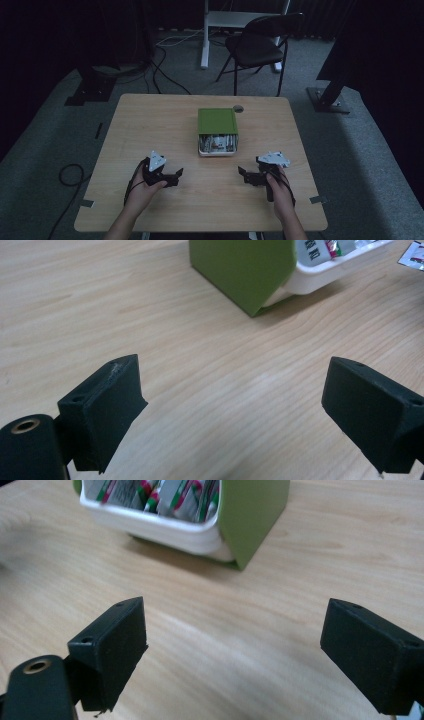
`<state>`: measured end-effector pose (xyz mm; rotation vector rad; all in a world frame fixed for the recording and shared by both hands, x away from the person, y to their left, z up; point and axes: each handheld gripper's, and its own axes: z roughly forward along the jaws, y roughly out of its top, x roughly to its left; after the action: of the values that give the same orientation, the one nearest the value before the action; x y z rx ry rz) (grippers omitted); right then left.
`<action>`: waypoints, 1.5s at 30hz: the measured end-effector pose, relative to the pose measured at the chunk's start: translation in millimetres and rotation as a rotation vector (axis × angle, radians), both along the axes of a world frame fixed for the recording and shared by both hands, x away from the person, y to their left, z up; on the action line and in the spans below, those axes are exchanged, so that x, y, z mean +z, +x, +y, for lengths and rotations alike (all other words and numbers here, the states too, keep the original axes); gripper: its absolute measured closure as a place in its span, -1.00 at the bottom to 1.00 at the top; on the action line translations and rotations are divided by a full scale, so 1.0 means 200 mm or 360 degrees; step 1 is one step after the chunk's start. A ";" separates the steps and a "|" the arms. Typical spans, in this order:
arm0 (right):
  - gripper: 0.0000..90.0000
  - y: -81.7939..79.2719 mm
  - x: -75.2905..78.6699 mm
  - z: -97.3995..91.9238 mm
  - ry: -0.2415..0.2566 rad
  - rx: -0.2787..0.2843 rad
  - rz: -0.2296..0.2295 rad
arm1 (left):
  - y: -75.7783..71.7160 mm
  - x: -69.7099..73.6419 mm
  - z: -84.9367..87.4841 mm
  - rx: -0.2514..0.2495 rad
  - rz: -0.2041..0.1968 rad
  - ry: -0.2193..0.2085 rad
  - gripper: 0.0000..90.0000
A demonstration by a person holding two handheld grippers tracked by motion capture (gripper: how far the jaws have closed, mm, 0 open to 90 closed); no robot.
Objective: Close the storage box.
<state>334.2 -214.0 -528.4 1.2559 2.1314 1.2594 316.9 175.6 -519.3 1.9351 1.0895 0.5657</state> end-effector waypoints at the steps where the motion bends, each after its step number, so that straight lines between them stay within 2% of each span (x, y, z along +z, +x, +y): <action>1: -0.76 -0.01 0.00 0.00 -0.0009 0.0008 0.0001 | -0.01 0.00 0.02 0.0014 0.0008 0.0000 -0.77; 9: -0.76 -0.05 -0.01 -0.02 -0.0027 0.0037 0.0005 | -0.06 -0.03 0.09 0.0063 0.0022 -0.0005 -0.77; 11: -0.76 -0.07 -0.02 -0.02 -0.0035 0.0062 0.0018 | -0.08 -0.03 0.13 0.0125 0.0014 0.0008 -0.77; 14: -0.76 -0.09 -0.03 -0.02 -0.0094 0.0102 0.0016 | -0.10 -0.04 0.17 0.0158 0.0012 0.0016 -0.77; 17: -0.76 -0.11 -0.04 -0.04 -0.0112 0.0108 0.0013 | -0.12 -0.04 0.22 0.0209 0.0008 0.0015 -0.77; 22: -0.75 -0.13 -0.07 -0.07 -0.0119 0.0086 0.0030 | -0.14 -0.06 0.29 0.0294 0.0008 0.0045 -0.77; 25: -0.76 -0.14 -0.08 -0.07 -0.0132 0.0094 0.0038 | -0.15 -0.07 0.33 0.0343 0.0012 0.0037 -0.77; 28: -0.76 -0.14 -0.09 -0.08 -0.0177 0.0090 0.0036 | -0.15 -0.06 0.38 0.0413 -0.0009 0.0036 -0.77; 31: -0.71 -0.14 -0.11 -0.08 -0.0183 0.0072 0.0060 | -0.15 -0.05 0.42 0.0472 -0.0033 0.0055 -0.77; 35: -0.68 -0.13 -0.11 -0.07 -0.0244 0.0092 0.0065 | -0.16 -0.05 0.46 0.0522 -0.0011 0.0055 -0.77; 38: -0.68 -0.13 -0.12 -0.06 -0.0283 0.0091 0.0095 | -0.16 -0.06 0.49 0.0567 0.0014 0.0061 -0.77; 40: -0.71 -0.12 -0.12 -0.05 -0.0338 0.0085 0.0117 | -0.17 -0.07 0.50 0.0599 0.0043 0.0081 -0.77; 42: -0.72 -0.12 -0.12 -0.05 -0.0339 0.0085 0.0134 | -0.17 -0.07 0.52 0.0644 0.0057 0.0088 -0.77; 45: -0.73 -0.12 -0.12 -0.05 -0.0328 0.0082 0.0147 | -0.17 -0.08 0.54 0.0656 0.0111 0.0109 -0.77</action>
<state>310.8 -224.0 -553.3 1.1993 2.3046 0.9876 282.7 282.8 -536.1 1.8046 1.5470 0.7696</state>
